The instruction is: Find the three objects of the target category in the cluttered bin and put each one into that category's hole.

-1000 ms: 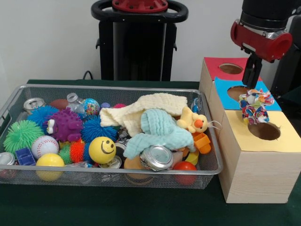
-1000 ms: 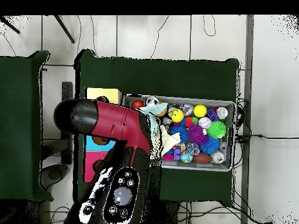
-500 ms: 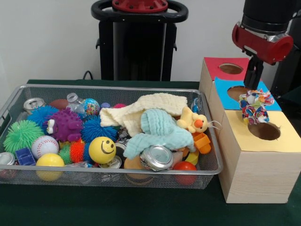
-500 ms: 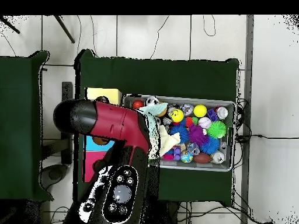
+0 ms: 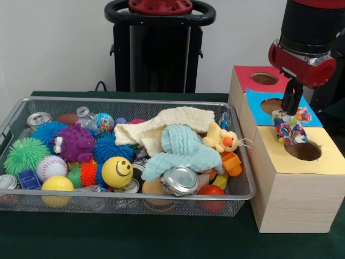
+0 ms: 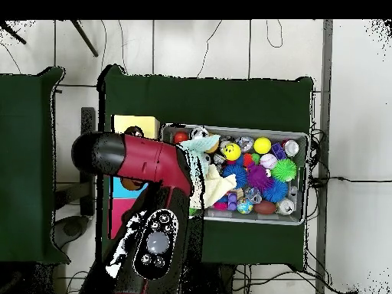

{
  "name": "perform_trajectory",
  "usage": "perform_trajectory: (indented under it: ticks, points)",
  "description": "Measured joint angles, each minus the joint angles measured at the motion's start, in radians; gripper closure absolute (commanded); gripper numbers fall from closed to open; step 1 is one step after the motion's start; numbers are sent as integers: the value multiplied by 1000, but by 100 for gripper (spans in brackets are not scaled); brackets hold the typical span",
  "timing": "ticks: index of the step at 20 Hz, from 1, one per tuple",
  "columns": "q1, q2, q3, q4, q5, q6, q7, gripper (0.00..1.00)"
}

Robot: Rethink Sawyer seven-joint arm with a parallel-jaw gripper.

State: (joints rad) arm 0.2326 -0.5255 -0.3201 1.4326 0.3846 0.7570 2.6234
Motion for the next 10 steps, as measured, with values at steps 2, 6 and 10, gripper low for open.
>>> perform_trajectory:
  ticks: [2, 6, 10]
  points:
    - [0, 12, 1, 0, 0, -13, 0, 100]
    - [0, 38, 3, 0, 0, -59, 0, 100]
    - [0, 44, 3, 0, 0, -87, 0, 100]
